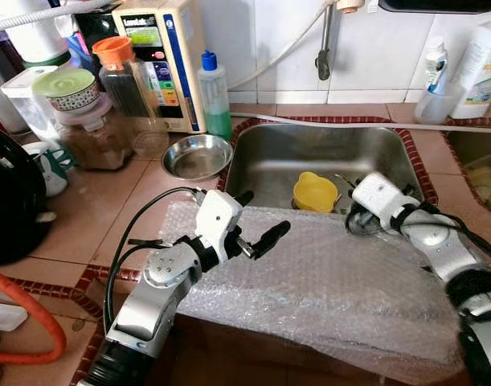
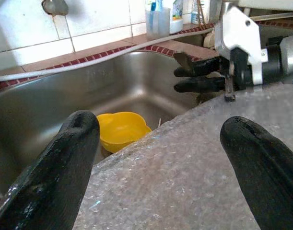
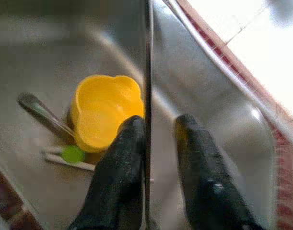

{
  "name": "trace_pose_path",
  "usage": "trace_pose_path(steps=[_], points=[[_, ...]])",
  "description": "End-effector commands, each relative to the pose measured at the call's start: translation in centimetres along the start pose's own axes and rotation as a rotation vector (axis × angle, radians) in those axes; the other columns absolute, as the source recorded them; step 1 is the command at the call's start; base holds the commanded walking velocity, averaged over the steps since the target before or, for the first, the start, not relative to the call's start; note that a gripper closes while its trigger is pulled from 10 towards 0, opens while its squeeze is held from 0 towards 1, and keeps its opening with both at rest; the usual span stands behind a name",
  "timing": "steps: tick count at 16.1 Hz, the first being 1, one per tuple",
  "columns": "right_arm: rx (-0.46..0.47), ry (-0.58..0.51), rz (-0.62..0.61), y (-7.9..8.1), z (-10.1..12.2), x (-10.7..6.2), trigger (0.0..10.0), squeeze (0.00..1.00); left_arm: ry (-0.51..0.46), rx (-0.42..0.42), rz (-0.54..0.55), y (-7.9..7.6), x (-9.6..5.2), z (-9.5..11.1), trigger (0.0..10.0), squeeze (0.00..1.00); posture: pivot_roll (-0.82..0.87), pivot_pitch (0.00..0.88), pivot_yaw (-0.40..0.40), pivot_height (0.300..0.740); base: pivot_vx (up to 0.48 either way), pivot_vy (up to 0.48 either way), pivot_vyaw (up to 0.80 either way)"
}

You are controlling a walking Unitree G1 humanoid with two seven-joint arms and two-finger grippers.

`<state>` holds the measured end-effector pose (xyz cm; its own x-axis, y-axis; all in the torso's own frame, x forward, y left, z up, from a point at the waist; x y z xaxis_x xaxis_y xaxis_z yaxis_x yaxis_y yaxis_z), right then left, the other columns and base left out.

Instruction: Kitchen organization

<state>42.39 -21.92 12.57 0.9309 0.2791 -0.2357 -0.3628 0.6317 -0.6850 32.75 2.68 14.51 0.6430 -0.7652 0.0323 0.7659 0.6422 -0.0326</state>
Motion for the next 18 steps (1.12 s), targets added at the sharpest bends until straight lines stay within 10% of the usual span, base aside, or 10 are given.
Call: trace_pose_path(steps=[1,4,10,14,18], points=[[0.154,-0.043,-0.064,-1.5,1.3,0.5,10.0,1.0,0.019,0.011,-0.001,0.1,-0.2,-0.5,10.0,1.0,-0.29,0.064,0.135,0.74,0.0,0.0,0.0],[0.368,-0.107,-0.119,-1.5,2.5,1.2,10.0,1.0,0.017,0.007,0.002,0.1,-0.2,-0.5,10.0,1.0,-0.29,0.062,0.136,0.74,0.0,0.0,0.0],[0.438,-0.157,-0.137,-1.7,3.4,1.3,10.0,1.0,0.019,0.012,0.014,0.3,-0.2,-0.5,10.0,1.0,-0.29,0.061,0.141,0.74,0.0,0.0,0.0],[0.463,-0.298,-0.12,-1.7,6.7,1.2,10.0,1.0,-0.001,0.031,0.181,3.3,0.1,-0.2,10.0,1.0,-0.3,0.058,0.138,0.74,0.0,0.0,0.0],[0.468,-0.44,-0.007,2.1,10.9,-0.4,10.0,1.0,-0.075,0.011,0.401,6.6,0.4,1.1,10.0,1.0,-0.33,0.061,0.134,0.74,0.0,0.0,0.0]])
Point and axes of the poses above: a point about 5 cm out from each wrist's last joint towards the gripper, its own x axis pointing out of the wrist towards the gripper, its own z axis along the axis of the wrist's last joint, y = z × x, the point moved 6 cm from there along x, pointing out of the wrist towards the gripper, and after that the axes turned 5 degrees about -x, right-handed, at the moved point
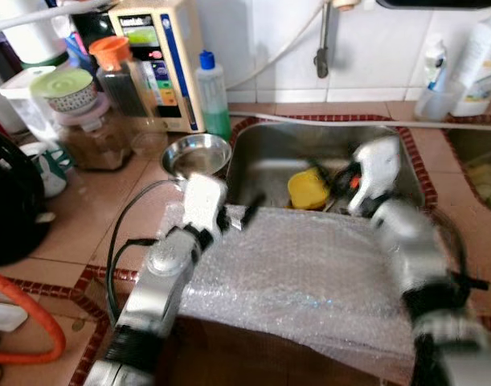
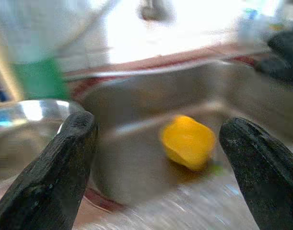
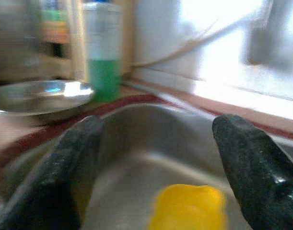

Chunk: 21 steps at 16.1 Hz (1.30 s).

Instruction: Kitchen organization

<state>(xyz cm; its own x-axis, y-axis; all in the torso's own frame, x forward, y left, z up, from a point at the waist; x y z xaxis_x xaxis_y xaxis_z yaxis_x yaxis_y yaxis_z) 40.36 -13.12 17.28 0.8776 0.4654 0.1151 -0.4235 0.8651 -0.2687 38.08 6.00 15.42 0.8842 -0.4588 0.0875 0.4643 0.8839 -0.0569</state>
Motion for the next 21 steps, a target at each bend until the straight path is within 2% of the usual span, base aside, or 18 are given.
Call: trace_pose_path(steps=[1,3,4,6,8,10,11,12,14,17,20,21], points=[[-0.001,-0.048,0.045,1.3,1.9,0.4,10.0,1.0,-0.012,0.012,0.076,1.4,0.1,0.2,10.0,1.0,-0.34,0.064,0.133,0.74,0.0,0.0,0.0],[0.037,-0.08,0.126,4.9,3.2,-0.7,10.0,1.0,0.012,-0.037,0.247,3.8,0.7,-0.2,10.0,1.0,-0.35,0.067,0.132,0.74,0.0,0.0,0.0],[0.042,-0.077,0.153,6.0,3.3,-1.1,10.0,1.0,0.021,-0.07,0.296,4.6,0.7,-0.4,10.0,1.0,-0.36,0.068,0.133,0.74,0.0,0.0,0.0],[0.044,-0.062,0.174,7.2,3.3,-1.8,10.0,1.0,0.038,-0.137,0.366,5.6,1.1,-0.8,10.0,1.0,-0.37,0.072,0.137,0.74,0.0,0.0,0.0],[0.053,-0.037,0.176,7.8,3.7,-2.5,10.0,1.0,0.083,-0.145,0.427,6.3,1.6,-1.5,10.0,1.0,-0.37,0.073,0.139,0.74,0.0,0.0,0.0],[0.072,-0.017,0.23,9.4,4.1,-3.4,10.0,1.0,0.094,-0.256,0.479,6.6,2.2,-1.8,10.0,1.0,-0.39,0.078,0.148,0.74,0.0,0.0,0.0],[0.077,-0.012,0.246,9.9,4.1,-3.6,10.0,1.0,0.088,-0.309,0.471,6.4,2.6,-1.7,10.0,0.34,-0.39,0.078,0.148,0.74,0.0,0.0,0.0],[0.08,-0.001,0.254,10.4,4.0,-3.9,10.0,1.0,0.102,-0.339,0.479,6.4,2.9,-1.8,10.0,0.0,-0.4,0.08,0.152,0.74,0.0,0.0,0.0],[0.077,0.01,0.267,11.1,4.1,-4.2,10.0,1.0,0.142,-0.414,0.521,6.8,3.0,-2.6,10.0,0.0,-0.4,0.084,0.157,0.74,0.0,0.0,0.0],[0.062,0.025,0.294,12.1,4.2,-4.6,10.0,1.0,0.137,-0.443,0.577,8.0,3.2,-2.1,10.0,0.0,-0.41,0.086,0.163,0.74,0.0,0.0,0.0],[0.061,0.034,0.292,12.3,4.1,-4.7,10.0,1.0,0.142,-0.456,0.676,9.7,2.5,-2.3,10.0,0.0,-0.41,0.082,0.162,0.74,0.0,0.0,0.0],[0.058,0.035,0.293,12.3,4.1,-4.7,10.0,1.0,0.142,-0.473,0.685,9.8,2.4,-2.5,10.0,0.0,-0.41,0.082,0.162,0.74,0.0,0.0,0.0]])
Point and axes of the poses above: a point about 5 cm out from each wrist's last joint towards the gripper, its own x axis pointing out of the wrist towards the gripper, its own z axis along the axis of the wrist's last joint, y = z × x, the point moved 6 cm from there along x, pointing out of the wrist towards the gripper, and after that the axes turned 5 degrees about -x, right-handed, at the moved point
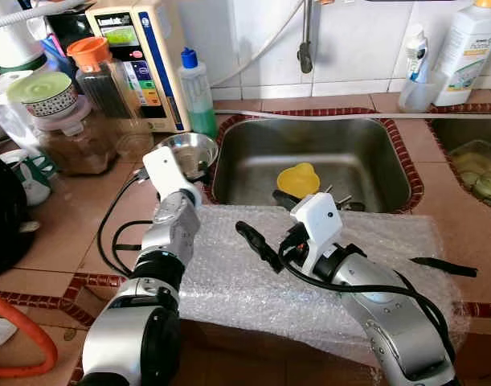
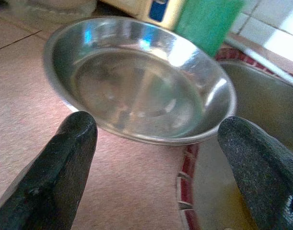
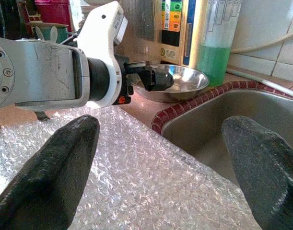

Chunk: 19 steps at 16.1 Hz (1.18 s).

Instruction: Kitchen organization

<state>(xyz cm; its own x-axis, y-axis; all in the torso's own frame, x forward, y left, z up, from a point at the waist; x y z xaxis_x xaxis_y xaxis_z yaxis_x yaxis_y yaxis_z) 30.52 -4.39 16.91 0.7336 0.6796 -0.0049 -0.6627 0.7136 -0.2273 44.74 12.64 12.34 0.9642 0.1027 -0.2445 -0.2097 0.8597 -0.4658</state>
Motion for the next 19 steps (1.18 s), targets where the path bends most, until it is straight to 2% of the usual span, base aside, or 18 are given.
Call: trace_pose_path(steps=[1,2,4,5,7,8,13,16,19], points=[[-0.008,-0.014,0.014,0.5,0.6,0.0,10.0,1.0,-0.012,-0.017,0.029,0.6,0.2,0.6,10.0,0.0,-0.41,0.081,0.161,0.74,0.0,0.0,0.0],[-0.013,-0.012,0.018,0.6,0.6,0.0,10.0,1.0,-0.019,-0.04,0.031,0.6,0.3,0.9,10.0,0.0,-0.41,0.081,0.161,0.74,0.0,0.0,0.0],[-0.016,-0.008,0.023,0.7,0.5,0.1,10.0,1.0,-0.01,-0.03,0.072,1.0,0.3,0.8,10.0,0.0,-0.41,0.08,0.16,0.74,0.0,0.0,0.0],[-0.017,-0.008,0.023,0.7,0.5,0.0,10.0,1.0,-0.018,0.004,0.084,1.2,0.4,0.9,10.0,0.0,-0.41,0.079,0.161,0.74,0.0,0.0,0.0],[-0.02,-0.003,0.022,0.7,0.5,0.1,10.0,1.0,-0.064,0.071,0.041,0.5,0.3,1.5,10.0,0.0,-0.41,0.078,0.161,0.74,0.0,0.0,0.0],[-0.021,-0.002,0.021,0.7,0.4,0.0,10.0,1.0,-0.042,0.073,0.055,0.8,0.3,1.0,10.0,0.0,-0.41,0.078,0.161,0.74,0.0,0.0,0.0],[-0.034,0.004,0.023,0.7,0.3,0.2,10.0,1.0,0.026,0.023,0.151,2.2,0.3,-0.3,10.0,0.0,-0.41,0.078,0.16,0.74,0.0,0.0,0.0],[-0.036,0.006,0.022,0.8,0.3,0.2,10.0,1.0,0.049,0.026,0.184,2.2,0.3,-0.6,10.0,0.0,-0.42,0.081,0.163,0.74,0.0,0.0,0.0],[-0.029,0.011,0.015,0.9,0.2,0.1,10.0,1.0,0.042,-0.022,0.156,1.0,0.5,-0.1,10.0,0.0,-0.42,0.087,0.168,0.74,0.0,0.0,0.0]])
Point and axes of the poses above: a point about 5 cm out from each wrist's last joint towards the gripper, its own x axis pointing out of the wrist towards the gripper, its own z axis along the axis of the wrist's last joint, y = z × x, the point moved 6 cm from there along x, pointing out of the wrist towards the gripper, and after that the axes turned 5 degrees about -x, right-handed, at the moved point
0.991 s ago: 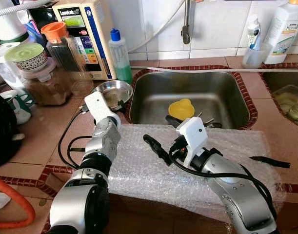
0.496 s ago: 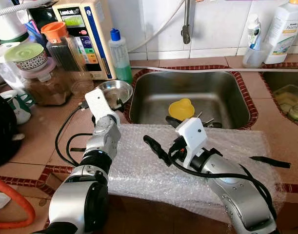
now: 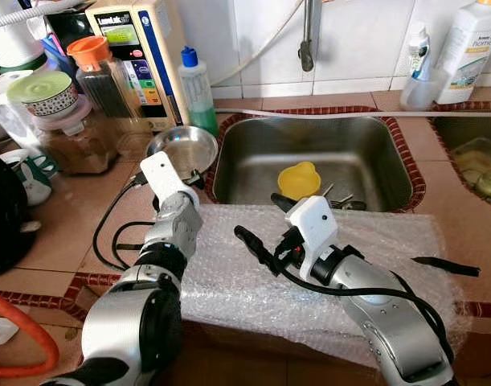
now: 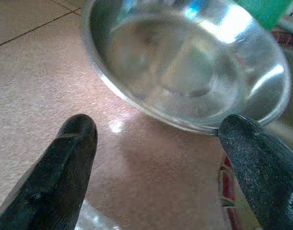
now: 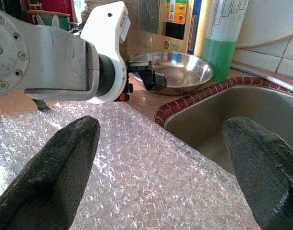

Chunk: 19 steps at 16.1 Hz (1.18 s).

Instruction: Kitchen organization

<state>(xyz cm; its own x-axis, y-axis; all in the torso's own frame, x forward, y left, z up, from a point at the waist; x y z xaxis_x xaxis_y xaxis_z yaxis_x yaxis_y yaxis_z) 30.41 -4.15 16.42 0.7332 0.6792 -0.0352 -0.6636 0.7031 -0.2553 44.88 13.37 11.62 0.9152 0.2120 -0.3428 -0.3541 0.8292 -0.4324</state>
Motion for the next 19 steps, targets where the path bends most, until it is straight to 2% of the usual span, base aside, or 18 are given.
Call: trace_pose_path(steps=[1,5,7,10,11,13,14,15,19], points=[[0.001,-0.018,0.006,0.5,0.6,-0.1,10.0,1.0,0.001,-0.015,0.004,-0.1,0.1,0.4,10.0,0.0,-0.42,0.088,0.169,0.74,0.0,0.0,0.0],[-0.004,-0.014,0.01,0.6,0.5,0.0,10.0,1.0,-0.04,-0.052,0.021,0.2,0.3,2.3,10.0,0.0,-0.42,0.087,0.168,0.74,0.0,0.0,0.0],[-0.006,-0.013,0.012,0.7,0.5,0.0,10.0,1.0,-0.028,-0.074,0.055,0.9,0.4,2.2,10.0,0.0,-0.42,0.088,0.168,0.74,0.0,0.0,0.0],[-0.009,-0.013,0.013,0.7,0.5,0.0,10.0,1.0,-0.01,-0.055,0.114,1.7,0.4,1.7,10.0,0.0,-0.43,0.089,0.168,0.74,0.0,0.0,0.0],[-0.013,-0.012,0.011,0.7,0.5,0.0,10.0,1.0,0.003,0.003,0.194,2.5,0.3,1.1,10.0,0.0,-0.43,0.091,0.169,0.74,0.0,0.0,0.0],[-0.013,-0.011,0.01,0.7,0.5,0.0,10.0,1.0,0.006,0.013,0.209,2.7,0.2,1.0,10.0,0.0,-0.43,0.093,0.17,0.74,0.0,0.0,0.0],[-0.013,-0.011,0.009,0.7,0.5,0.0,10.0,1.0,0.006,0.01,0.211,2.8,0.2,0.9,8.1,0.0,-0.43,0.094,0.171,0.74,0.0,0.0,0.0],[-0.013,-0.011,0.008,0.8,0.5,0.0,10.0,1.0,0.004,0.006,0.216,3.0,0.2,0.9,0.0,0.0,-0.43,0.094,0.171,0.74,0.0,0.0,0.0],[-0.013,-0.011,0.008,0.7,0.4,0.0,10.0,1.0,-0.011,0.003,0.235,3.3,0.3,1.4,0.0,0.0,-0.43,0.092,0.17,0.74,0.0,0.0,0.0]])
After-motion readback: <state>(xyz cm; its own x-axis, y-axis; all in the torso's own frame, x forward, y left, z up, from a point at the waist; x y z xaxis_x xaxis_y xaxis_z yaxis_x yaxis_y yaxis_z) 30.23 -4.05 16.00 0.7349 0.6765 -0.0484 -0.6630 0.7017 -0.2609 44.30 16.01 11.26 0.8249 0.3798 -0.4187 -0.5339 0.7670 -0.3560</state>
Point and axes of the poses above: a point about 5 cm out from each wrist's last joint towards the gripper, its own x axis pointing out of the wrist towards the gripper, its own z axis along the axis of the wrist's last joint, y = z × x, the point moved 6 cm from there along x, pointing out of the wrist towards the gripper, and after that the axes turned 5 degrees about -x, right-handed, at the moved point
